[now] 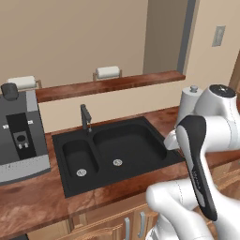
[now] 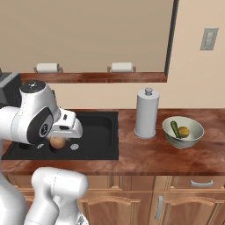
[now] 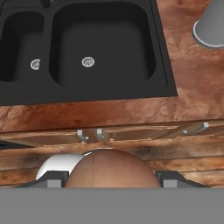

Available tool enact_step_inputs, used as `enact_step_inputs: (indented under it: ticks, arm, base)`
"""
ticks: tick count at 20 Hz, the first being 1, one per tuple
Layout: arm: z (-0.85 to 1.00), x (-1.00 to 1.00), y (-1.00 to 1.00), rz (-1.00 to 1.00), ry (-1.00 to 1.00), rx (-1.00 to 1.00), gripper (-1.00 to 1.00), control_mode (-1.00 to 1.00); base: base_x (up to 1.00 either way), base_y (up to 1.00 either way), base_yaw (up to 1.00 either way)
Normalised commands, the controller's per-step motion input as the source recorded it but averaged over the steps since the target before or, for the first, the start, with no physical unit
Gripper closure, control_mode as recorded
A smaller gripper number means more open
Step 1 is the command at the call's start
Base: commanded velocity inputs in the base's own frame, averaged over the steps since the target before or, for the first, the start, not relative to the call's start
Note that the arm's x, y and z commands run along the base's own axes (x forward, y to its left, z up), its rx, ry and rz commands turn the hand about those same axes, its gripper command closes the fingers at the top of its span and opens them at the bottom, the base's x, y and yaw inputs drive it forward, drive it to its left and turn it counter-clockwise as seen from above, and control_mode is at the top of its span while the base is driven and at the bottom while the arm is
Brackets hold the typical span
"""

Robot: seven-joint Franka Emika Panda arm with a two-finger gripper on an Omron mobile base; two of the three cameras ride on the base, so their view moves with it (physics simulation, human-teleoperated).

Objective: Pick the squashs from the cabinet and place them in one bowl. Pick the peach from the sink and place it in the other bowl.

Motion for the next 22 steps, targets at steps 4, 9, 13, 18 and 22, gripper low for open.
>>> enact_step_inputs:
  ticks: [4, 9, 13, 18, 22]
  arm:
    - [0.0, 0.0, 0.0, 0.0, 0.0, 0.0, 1.0, -1.0]
    - [0.0, 0.0, 0.0, 0.0, 0.0, 0.0, 1.0, -1.0]
    - [0.0, 0.0, 0.0, 0.0, 0.0, 0.0, 1.0, 1.0]
    - [0.0, 0.0, 0.0, 0.0, 0.0, 0.0, 1.0, 1.0]
    - [0.0, 0.0, 0.0, 0.0, 0.0, 0.0, 1.0, 1.0]
  base:
    - [0.0, 0.0, 0.0]
    - [0.0, 0.0, 0.0]
    - [0.0, 0.0, 0.0]
    - [-0.65, 0.78, 0.02]
    - [-0.51, 1.0, 0.05]
